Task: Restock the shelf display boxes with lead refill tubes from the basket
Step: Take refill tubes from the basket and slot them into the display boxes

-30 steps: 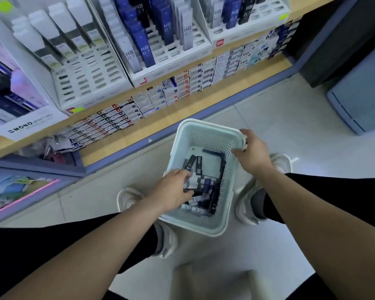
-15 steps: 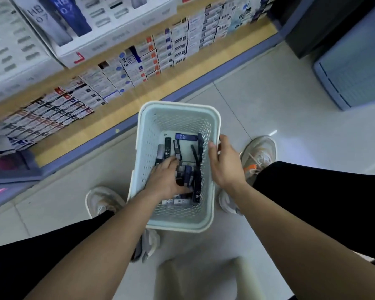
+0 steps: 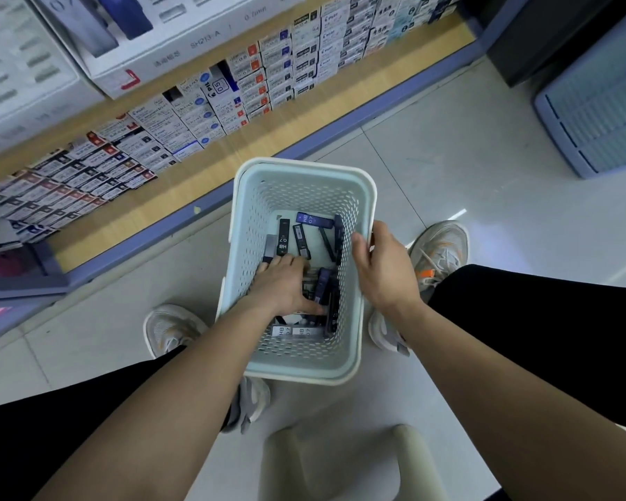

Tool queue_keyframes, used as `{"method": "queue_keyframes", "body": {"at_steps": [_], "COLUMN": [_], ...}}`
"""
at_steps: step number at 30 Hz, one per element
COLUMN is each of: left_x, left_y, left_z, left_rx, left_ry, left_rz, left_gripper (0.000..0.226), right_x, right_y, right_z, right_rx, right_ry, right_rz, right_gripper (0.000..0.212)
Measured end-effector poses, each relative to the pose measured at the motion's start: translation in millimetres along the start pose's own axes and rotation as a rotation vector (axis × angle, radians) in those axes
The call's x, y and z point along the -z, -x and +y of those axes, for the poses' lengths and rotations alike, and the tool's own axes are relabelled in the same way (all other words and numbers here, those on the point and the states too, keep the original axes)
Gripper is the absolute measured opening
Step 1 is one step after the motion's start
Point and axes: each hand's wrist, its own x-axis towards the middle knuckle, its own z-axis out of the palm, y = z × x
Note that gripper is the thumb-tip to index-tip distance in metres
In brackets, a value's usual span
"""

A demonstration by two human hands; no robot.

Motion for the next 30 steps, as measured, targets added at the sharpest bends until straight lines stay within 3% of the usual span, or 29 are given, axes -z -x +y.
{"method": "queue_keyframes", "body": {"at_steps": [8, 16, 24, 30], "left_x": [4.8, 0.8, -5.7, -6.7], "left_y": [-2.3, -0.6, 1.6, 2.8], "left_z": [3.5, 5.1, 3.4, -5.6], "left_rx": [-0.003, 0.077, 0.116, 0.161], "left_ry": [-0.025, 0.323, 0.615, 0.802], "left_rz": [-0.113, -0.245, -0.192, -0.047], "left_gripper": [0.113, 0.111, 0.095, 0.089], "right_x": [3.2, 3.7, 3.0, -0.6], "right_y": [-0.9, -2.1, -5.6, -3.3], "right_z": [-4.1, -6.4, -8.1, -10.7], "right_rx": [0.041, 0.04, 0.044, 0.091], "right_ry": [-0.019, -0.012, -0.009, 0.028], "right_rz": [0.005, 0.008, -0.006, -0.036], "right_gripper": [0.012, 0.014, 0.015, 0.016]}}
